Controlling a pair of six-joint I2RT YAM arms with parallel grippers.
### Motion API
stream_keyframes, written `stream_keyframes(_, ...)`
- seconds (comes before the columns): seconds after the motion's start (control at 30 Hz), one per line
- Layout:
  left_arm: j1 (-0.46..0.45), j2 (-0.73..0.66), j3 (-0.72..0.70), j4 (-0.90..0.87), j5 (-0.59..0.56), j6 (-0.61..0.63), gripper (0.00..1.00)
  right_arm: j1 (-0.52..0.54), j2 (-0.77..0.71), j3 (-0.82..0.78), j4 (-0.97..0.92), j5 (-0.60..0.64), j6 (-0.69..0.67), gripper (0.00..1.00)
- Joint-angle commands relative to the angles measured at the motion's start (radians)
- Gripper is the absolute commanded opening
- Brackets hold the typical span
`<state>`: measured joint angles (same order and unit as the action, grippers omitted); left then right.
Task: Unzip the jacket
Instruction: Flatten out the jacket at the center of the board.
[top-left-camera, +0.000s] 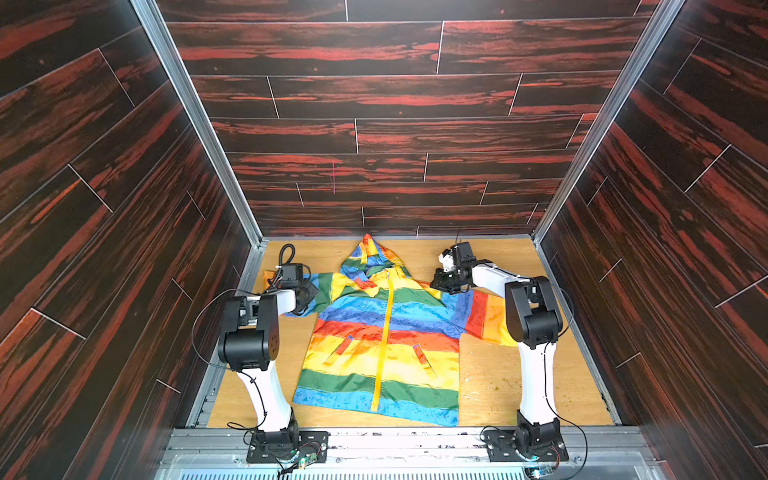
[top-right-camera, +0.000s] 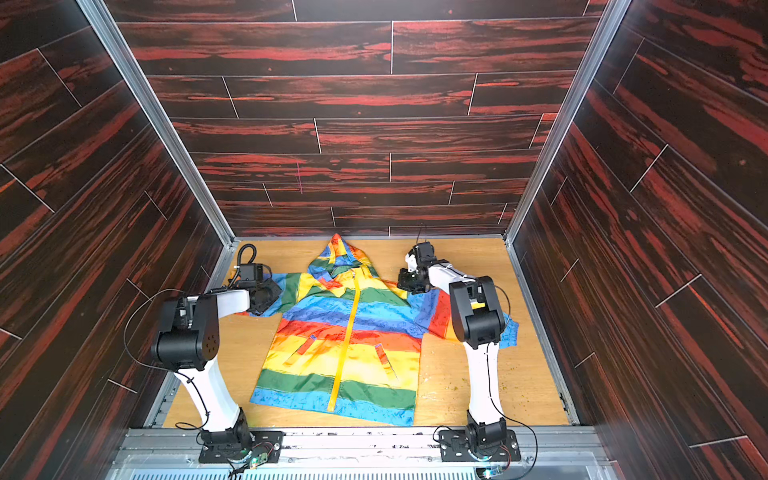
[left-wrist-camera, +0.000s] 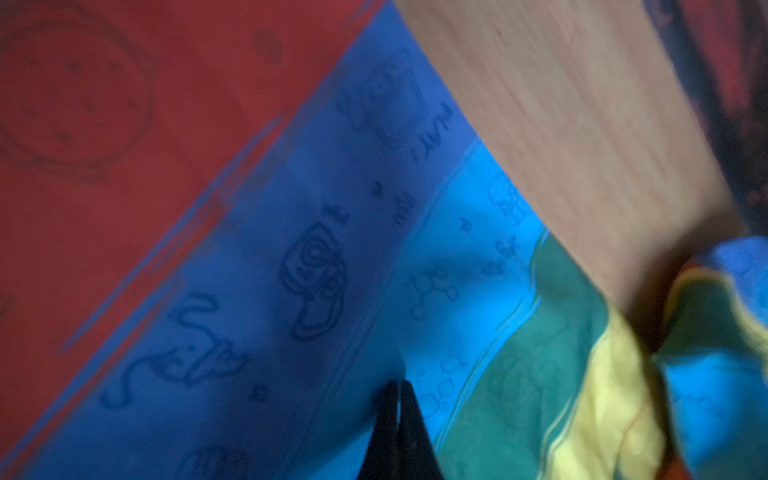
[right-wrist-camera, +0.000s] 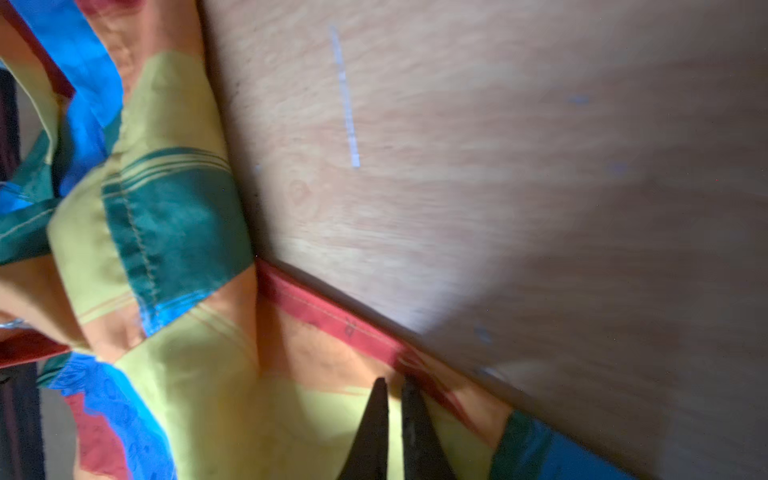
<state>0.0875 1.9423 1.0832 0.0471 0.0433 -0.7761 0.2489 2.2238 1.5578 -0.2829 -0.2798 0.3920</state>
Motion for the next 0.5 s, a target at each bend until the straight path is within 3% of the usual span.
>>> stream_keyframes(0.0, 0.013, 0.011, 0.007, -0.096, -0.032, -0.071, 0.0, -0.096, -0.022, -0.101, -0.007, -0.009, 0.058, 0.1)
stream_keyframes(0.2, 0.045, 0.006, 0.021, -0.224, -0.051, -0.077, 0.0, -0.206, -0.087, -0.185, 0.038, -0.036, 0.05, 0.07)
stream_keyframes(0.47, 0.097, -0.169, -0.179, -0.173, -0.171, -0.111, 0.0, -0.219, -0.14, -0.211, 0.087, -0.163, -0.012, 0.13)
